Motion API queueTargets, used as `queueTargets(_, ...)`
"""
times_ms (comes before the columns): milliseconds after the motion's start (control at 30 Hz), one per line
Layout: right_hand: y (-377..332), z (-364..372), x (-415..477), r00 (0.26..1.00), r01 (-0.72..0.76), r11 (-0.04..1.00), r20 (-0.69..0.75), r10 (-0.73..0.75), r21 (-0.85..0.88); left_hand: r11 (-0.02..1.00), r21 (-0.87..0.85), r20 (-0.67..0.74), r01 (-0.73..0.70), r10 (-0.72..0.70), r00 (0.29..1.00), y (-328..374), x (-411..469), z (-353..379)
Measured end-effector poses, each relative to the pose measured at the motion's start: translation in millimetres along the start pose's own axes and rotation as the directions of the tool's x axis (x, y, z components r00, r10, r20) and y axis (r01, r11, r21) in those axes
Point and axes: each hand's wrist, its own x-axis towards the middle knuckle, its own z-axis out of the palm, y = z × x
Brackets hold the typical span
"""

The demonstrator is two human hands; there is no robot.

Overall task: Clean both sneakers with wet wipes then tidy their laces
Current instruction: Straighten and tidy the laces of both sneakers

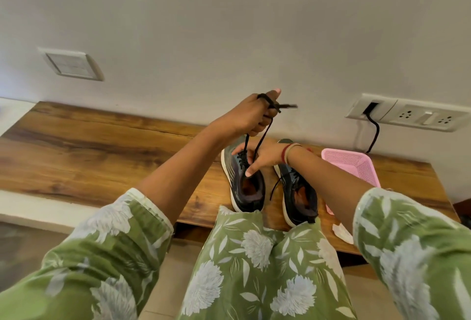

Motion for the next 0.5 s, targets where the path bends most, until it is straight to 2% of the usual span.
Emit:
queueTargets(67,0,6,9,1.000,0.022,0.998,0.006,-0.022,-0.055,1.000,0.011,0.011,0.005,-0.005,1.000,1,-1,-1)
queueTargets(167,3,15,18,0.995,0.061,0.985,-0.071,-0.073,-0.160,0.998,0.057,0.033,0.007,-0.009,0.999,3,-4,0)
queueTargets(267,0,18,20,0.999,0.017,0.996,-0.040,-0.021,-0.086,0.999,0.045,0.038,-0.012,0.010,0.999,5,-7,-1)
queueTargets(367,-4,19,22,1.000,-0.020,0.996,-0.016,0.019,-0.082,0.999,0.047,0.034,-0.016,0.014,0.999,5,-7,-4)
queueTargets(500,-5,15,24,0.996,-0.080,0.995,0.051,0.077,0.054,0.998,0.055,-0.006,-0.030,0.031,1.000,2,-7,-8)
